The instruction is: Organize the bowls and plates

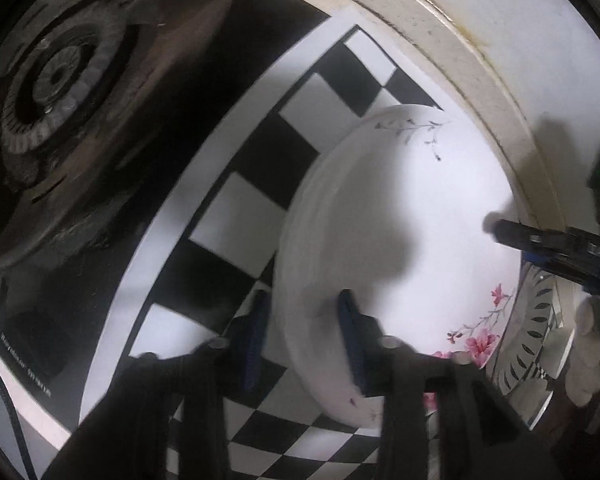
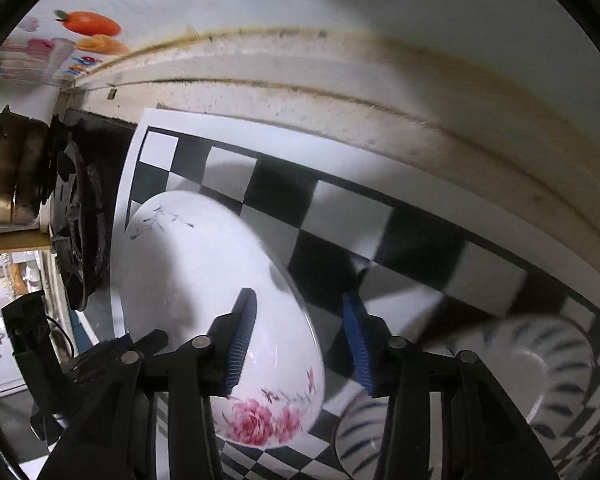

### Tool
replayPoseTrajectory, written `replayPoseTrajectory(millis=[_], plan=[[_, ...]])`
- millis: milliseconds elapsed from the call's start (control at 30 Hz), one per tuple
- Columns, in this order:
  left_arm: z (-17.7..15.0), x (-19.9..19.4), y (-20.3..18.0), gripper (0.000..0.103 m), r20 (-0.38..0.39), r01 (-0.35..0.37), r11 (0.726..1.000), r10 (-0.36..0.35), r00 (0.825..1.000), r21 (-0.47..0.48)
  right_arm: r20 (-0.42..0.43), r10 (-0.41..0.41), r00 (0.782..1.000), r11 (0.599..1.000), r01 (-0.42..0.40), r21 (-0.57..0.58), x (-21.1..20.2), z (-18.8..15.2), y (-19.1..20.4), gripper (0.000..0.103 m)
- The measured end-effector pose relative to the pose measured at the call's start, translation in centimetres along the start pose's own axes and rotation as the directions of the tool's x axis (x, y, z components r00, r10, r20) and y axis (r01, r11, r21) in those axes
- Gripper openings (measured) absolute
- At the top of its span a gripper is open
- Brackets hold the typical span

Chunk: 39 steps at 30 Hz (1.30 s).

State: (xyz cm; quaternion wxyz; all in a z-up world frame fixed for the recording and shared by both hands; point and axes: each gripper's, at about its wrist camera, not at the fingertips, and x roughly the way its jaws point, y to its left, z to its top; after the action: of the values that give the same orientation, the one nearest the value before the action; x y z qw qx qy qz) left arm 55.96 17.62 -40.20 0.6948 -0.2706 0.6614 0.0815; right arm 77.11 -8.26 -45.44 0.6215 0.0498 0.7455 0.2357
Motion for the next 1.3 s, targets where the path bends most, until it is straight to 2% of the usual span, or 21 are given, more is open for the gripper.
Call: replayPoseTrajectory(millis=[67,100,133,533,767,1000,1300], plan=[[0.0,0.1,-0.2,0.024,0.005,-0.006,1.000,0.006,1.000,0.009,-0.022,0.018,1.000,1.000,-0.018,0.006,0.7,0.5,-0.2,0.033],[0.0,0.1,-0.1,0.024,0.005,-0.002,1.000,0.002,1.000,0.006,-0.017,0.027,0.999,1.000,-0.027,0.003,0.6,0.7,-0.2,0.022],[-0.1,0.1,-0.1,0.023,0.005,0.002,1.000,-0.002,1.000,0.005,-0.026,0.031,0.999,1.000,-0.031,0.005,0.6,0.9,-0.2,0.020],[0.2,-1.2,-0.1,0.023,0.018,0.002,0.999,-0.002,1.000,0.032,-0.036,-0.023,0.999,0.999,0.022,-0.026,1.0,-0.1,1.1,0.019],[-0.7,-2.9,-0.3,0.023,0.027,0.002,0.998,-0.004,1.000,0.062,-0.018,0.002,1.000,1.000,-0.002,-0.006,-0.3,-1.6,1.4,0.017],[-2.2,-5.8,-0.9,0.023,0.050,0.005,0.994,-0.011,0.999,0.113,0.037,0.040,0.999,0.999,-0.040,0.009,-3.3,-4.8,1.6,0.015],[-7.4,-9.2,-3.3,0.023,0.051,0.004,0.971,-0.016,0.999,0.238,0.118,0.052,0.992,0.997,-0.058,0.053,-7.7,-12.4,0.7,0.015]])
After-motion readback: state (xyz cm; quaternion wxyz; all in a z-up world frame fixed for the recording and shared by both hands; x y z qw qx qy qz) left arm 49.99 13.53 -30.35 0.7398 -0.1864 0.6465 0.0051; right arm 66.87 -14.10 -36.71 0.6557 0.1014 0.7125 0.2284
